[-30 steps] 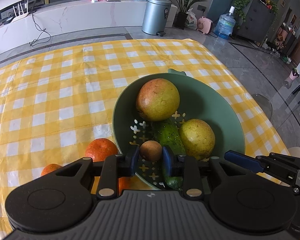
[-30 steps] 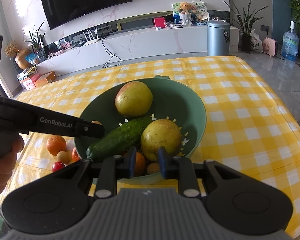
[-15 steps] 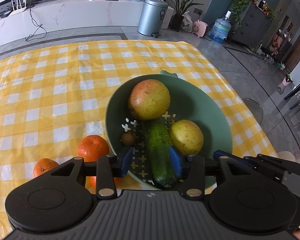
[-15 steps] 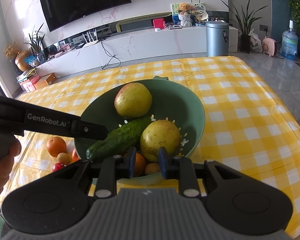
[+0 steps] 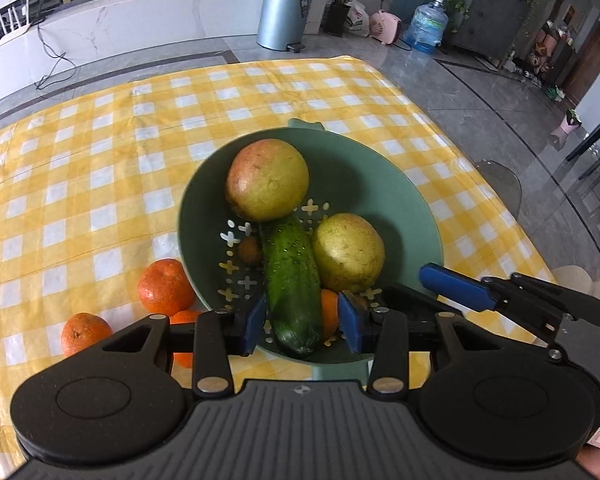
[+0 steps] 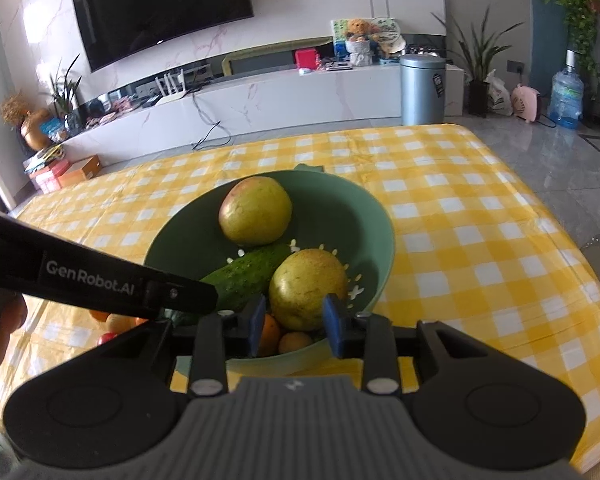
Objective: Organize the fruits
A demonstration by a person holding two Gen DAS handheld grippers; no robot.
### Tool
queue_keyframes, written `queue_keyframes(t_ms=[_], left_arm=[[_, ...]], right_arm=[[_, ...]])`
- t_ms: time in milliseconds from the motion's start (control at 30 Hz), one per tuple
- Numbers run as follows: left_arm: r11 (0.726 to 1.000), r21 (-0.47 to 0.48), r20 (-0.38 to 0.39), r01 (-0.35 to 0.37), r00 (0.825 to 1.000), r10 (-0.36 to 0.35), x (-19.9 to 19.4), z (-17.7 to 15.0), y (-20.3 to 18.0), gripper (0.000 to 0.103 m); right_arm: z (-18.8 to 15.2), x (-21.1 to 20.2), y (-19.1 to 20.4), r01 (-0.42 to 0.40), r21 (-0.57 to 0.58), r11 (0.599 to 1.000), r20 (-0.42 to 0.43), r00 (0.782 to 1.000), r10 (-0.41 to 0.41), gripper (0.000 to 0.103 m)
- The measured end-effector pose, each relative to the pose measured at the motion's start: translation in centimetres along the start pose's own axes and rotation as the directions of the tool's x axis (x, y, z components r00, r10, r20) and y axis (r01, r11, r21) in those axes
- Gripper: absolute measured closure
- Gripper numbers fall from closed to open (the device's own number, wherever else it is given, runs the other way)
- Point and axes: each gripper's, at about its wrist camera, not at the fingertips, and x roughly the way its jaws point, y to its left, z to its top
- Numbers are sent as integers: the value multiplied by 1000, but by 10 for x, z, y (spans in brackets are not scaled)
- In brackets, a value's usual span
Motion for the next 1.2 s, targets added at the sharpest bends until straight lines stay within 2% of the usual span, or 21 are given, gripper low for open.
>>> queue_keyframes(t_ms=[133,233,367,400,467,633,733,800,967,1200], left_arm=[[999,36,-22,-23,999,24,2,-3,-2,55],[997,78,-38,-17,999,20,6,-5,-9,55],[985,156,-43,-78,995,86,13,-8,-23,60],[981,174,-39,-88,995,96,14,-9,-26,67],[974,201,-28,-104,993,112,14,-11,-29,68],[980,178,-15,-91,995,96,11,-12,-25,69],[974,195,10,-112,994,112,5,-11,-27,69],[978,184,30,-100,995,96,-3,-7,-25,70],[986,135,90,-93,993,81,-26,3,-14,70],[998,46,122,-39,992,33,-42,5,5,70]], right_arm=[[1,-2,-12,-12,74,997,20,1000,10,73],[2,-3,-12,-9,79,997,27,1000,7,73],[2,-3,-14,-14,92,996,31,999,11,73],[2,-3,-14,-18,95,995,31,999,15,72],[1,-2,-14,-20,92,996,30,999,17,71],[1,-1,-13,-21,83,996,25,999,19,71],[1,-1,-13,-23,85,996,25,999,21,71],[1,-1,-14,-26,90,996,26,999,23,71],[1,0,-13,-22,82,996,23,1000,21,70],[1,0,-13,-21,78,997,22,1000,20,70]])
